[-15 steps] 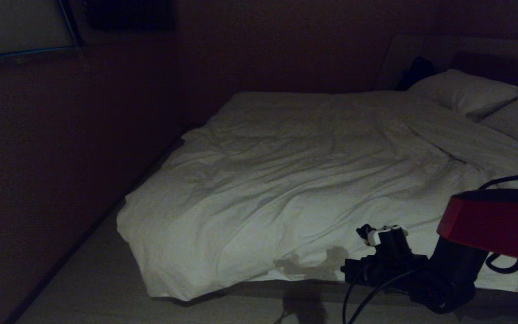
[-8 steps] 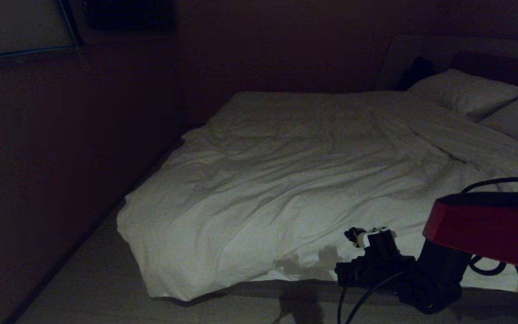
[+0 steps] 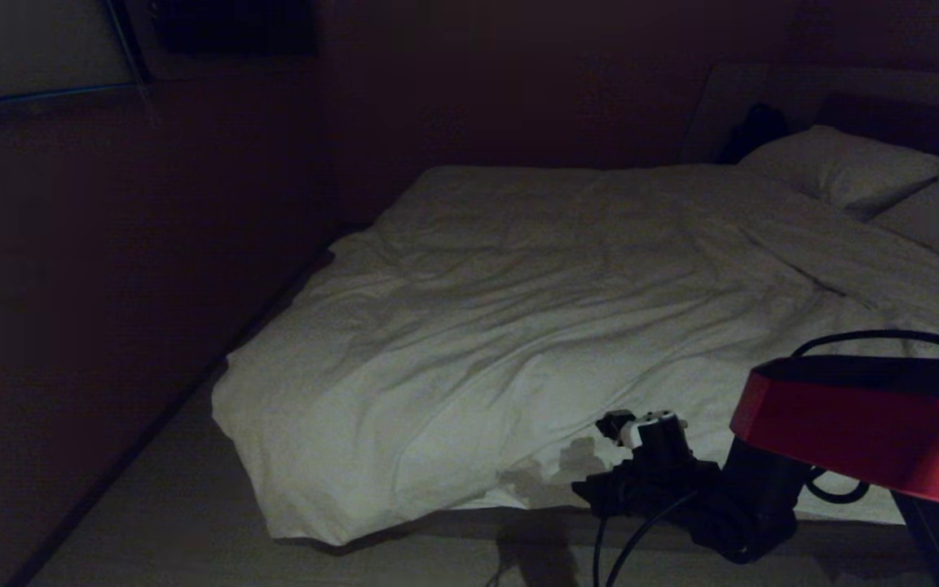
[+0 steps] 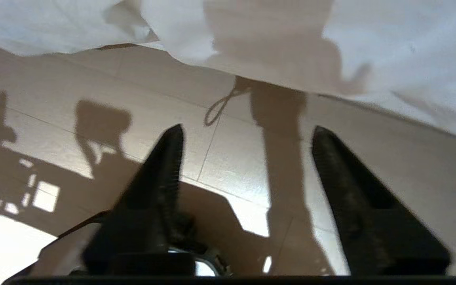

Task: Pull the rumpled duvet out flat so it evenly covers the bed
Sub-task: Flatten the corners of the folded blanket

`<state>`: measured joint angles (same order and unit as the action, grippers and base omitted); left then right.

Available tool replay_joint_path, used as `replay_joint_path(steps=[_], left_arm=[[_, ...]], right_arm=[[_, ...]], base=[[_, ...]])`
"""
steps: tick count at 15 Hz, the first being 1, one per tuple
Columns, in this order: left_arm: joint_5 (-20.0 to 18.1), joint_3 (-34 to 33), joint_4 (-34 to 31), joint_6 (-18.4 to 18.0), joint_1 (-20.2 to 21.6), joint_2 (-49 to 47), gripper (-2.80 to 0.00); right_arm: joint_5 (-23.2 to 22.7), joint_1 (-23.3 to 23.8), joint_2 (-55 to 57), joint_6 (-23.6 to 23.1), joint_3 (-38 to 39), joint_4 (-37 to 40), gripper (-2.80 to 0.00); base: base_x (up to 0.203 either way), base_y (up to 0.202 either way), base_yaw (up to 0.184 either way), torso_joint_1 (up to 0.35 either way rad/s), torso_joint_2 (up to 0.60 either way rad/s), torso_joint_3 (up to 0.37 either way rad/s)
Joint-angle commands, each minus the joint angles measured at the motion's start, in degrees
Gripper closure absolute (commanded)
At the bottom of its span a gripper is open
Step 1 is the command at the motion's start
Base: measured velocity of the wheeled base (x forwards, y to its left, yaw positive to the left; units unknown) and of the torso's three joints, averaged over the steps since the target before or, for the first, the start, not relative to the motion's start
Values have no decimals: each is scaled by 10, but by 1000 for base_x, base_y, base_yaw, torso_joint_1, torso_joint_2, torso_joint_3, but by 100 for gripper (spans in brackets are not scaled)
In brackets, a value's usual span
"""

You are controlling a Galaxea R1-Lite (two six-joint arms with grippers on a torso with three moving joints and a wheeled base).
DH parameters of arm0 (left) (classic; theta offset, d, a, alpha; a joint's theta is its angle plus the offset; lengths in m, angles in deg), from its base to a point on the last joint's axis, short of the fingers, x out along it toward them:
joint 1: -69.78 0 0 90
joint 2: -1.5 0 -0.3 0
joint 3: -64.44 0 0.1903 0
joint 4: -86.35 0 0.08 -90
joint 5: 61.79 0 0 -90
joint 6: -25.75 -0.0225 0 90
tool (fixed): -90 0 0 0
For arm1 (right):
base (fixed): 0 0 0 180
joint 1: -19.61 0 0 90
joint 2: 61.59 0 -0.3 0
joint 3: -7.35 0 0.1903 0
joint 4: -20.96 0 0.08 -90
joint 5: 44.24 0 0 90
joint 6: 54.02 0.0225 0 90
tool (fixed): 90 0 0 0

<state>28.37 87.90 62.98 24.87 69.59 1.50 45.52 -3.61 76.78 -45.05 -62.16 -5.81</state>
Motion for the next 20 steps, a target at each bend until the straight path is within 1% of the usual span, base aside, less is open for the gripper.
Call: replay_joint_path(steps=[1,2,3,5,7,8,10,14,20], left_arm=[[0,0,-1,-1,0,0,0],[0,0,0,0,0,0,0],[0,0,-1,-1,0,0,0],[0,0,0,0,0,0,0],[0,0,-1,0,0,0,0],[0,0,0,0,0,0,0],[0,0,0,0,0,0,0],[0,0,0,-1,0,0,0],[0,0,0,-1,0,0,0]], right_arm=[[23,-2,18,-20,-17,-4,-280],[40,-3,28,-42,-27,-4,-280],[45,-4,31,-56,-33,-5,-280],[47,-8,32,-65,-41,-5,-280],[70,-16,41,-86,-67,-5,-280],[74,-17,48,-101,-75,-5,-280],[75,-23,52,-112,-84,-7,-280],[78,-42,65,-117,-113,-7,-280],[82,-47,91,-133,-158,-5,-280]], base=[[0,0,0,0,0,0],[0,0,0,0,0,0],[0,0,0,0,0,0],[0,0,0,0,0,0],[0,0,0,0,0,0],[0,0,0,0,0,0],[0,0,0,0,0,0],[0,0,0,0,0,0],[0,0,0,0,0,0]])
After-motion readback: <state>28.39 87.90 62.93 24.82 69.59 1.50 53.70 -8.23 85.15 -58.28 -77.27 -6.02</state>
